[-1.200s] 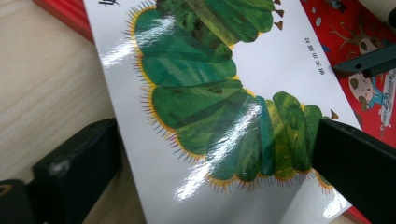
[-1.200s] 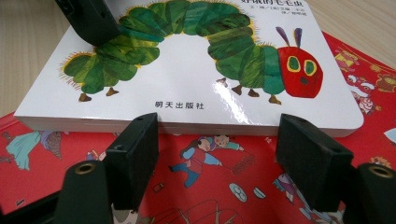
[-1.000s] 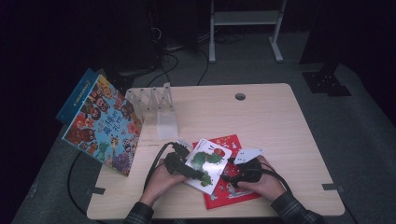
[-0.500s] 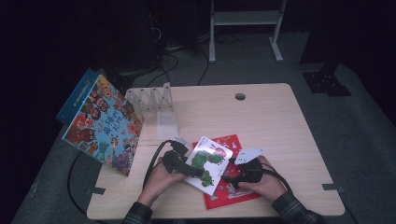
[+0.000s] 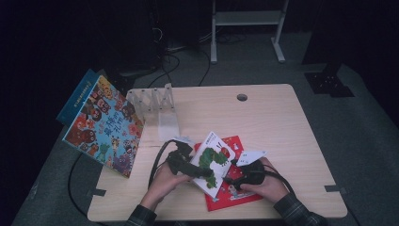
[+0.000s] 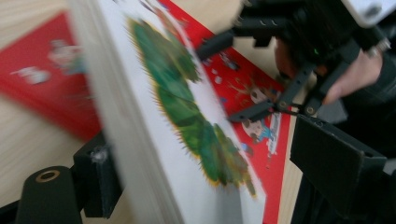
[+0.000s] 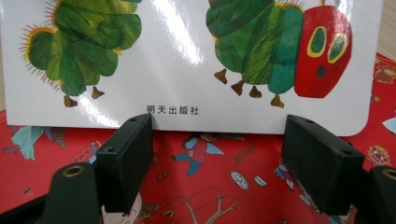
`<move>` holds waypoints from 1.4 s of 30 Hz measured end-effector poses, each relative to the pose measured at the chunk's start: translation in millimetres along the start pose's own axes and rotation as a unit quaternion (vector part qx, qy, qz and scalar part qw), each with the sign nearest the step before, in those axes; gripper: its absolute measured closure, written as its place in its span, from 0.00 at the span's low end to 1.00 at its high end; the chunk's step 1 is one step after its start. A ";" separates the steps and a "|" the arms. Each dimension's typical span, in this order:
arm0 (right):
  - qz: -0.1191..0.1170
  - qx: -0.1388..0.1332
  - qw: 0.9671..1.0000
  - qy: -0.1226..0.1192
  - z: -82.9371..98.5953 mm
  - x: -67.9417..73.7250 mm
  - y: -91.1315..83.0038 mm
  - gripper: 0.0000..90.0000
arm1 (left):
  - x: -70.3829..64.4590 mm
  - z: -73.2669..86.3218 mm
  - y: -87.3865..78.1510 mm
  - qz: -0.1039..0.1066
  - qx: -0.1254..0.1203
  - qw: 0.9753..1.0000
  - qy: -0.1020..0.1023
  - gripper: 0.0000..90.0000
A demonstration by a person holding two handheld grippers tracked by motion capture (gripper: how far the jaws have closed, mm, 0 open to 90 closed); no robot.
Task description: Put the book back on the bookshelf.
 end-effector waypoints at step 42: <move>-0.001 -0.006 1.000 -0.002 -0.6 3.1 0.5 0.28 | -12.9 -27.2 -13.8 -0.040 0.075 0.996 -0.004 0.71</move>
Point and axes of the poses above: each handheld gripper's, and its own axes: y roughly forward along the jaws, z roughly out of its underside, x roughly to its left, the point moved 4 cm from there along y, roughly forward along the jaws, and after that the axes turned 15 degrees about -y, right-handed, at the moved point
